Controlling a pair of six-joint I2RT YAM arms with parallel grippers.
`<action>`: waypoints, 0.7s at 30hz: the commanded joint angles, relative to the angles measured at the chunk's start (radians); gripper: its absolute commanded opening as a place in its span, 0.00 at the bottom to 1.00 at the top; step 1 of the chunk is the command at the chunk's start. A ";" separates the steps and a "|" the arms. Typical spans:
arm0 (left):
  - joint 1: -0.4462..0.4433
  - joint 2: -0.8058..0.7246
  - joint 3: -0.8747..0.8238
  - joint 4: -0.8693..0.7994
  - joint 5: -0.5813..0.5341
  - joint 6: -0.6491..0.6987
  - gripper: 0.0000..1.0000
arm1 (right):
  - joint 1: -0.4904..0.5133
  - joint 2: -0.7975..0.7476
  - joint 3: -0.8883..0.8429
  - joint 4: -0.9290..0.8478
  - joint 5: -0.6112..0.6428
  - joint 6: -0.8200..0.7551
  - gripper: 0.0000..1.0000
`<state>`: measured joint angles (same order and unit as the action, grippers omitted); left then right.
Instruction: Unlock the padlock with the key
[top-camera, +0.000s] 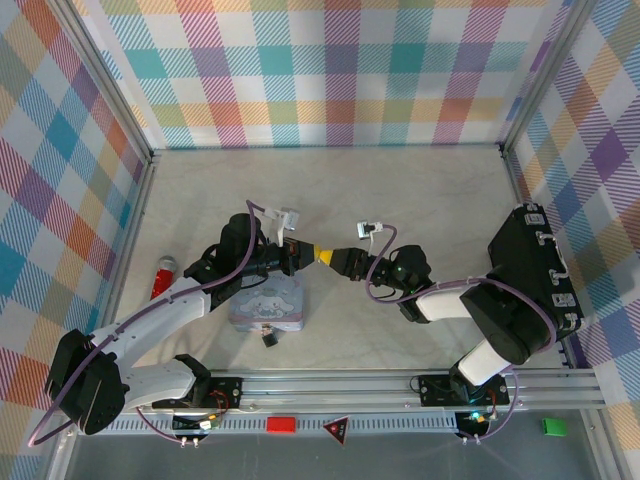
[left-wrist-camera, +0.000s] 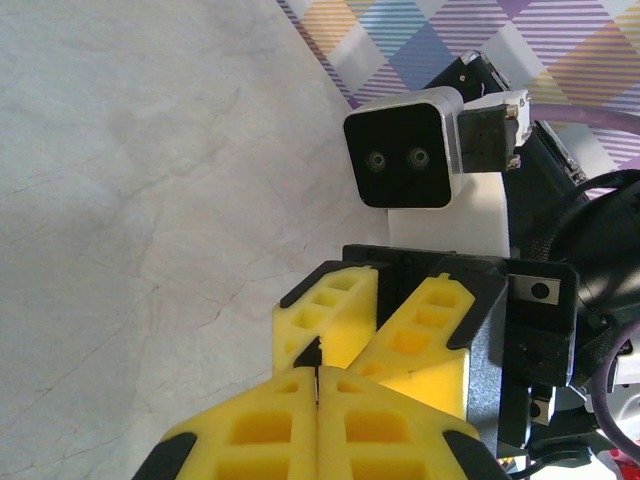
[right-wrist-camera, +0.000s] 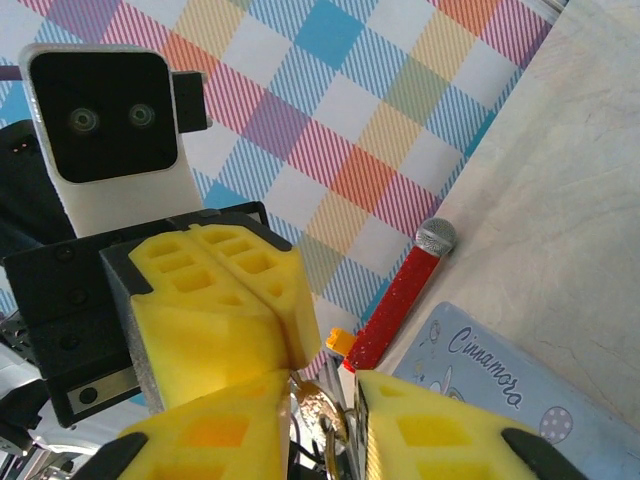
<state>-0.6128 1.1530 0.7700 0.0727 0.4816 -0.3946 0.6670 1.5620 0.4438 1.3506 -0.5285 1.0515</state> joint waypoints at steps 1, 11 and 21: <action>0.007 0.002 0.043 -0.022 0.015 0.026 0.00 | 0.006 -0.026 0.028 0.056 -0.037 -0.024 0.21; 0.013 0.013 0.044 -0.019 0.005 0.029 0.00 | 0.009 -0.034 0.027 0.056 -0.046 -0.025 0.07; 0.016 0.019 0.049 -0.051 -0.043 0.036 0.16 | 0.009 -0.065 0.027 -0.061 -0.002 -0.039 0.00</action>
<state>-0.6006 1.1595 0.7864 0.0502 0.4732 -0.3817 0.6682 1.5368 0.4473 1.3144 -0.5385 1.0336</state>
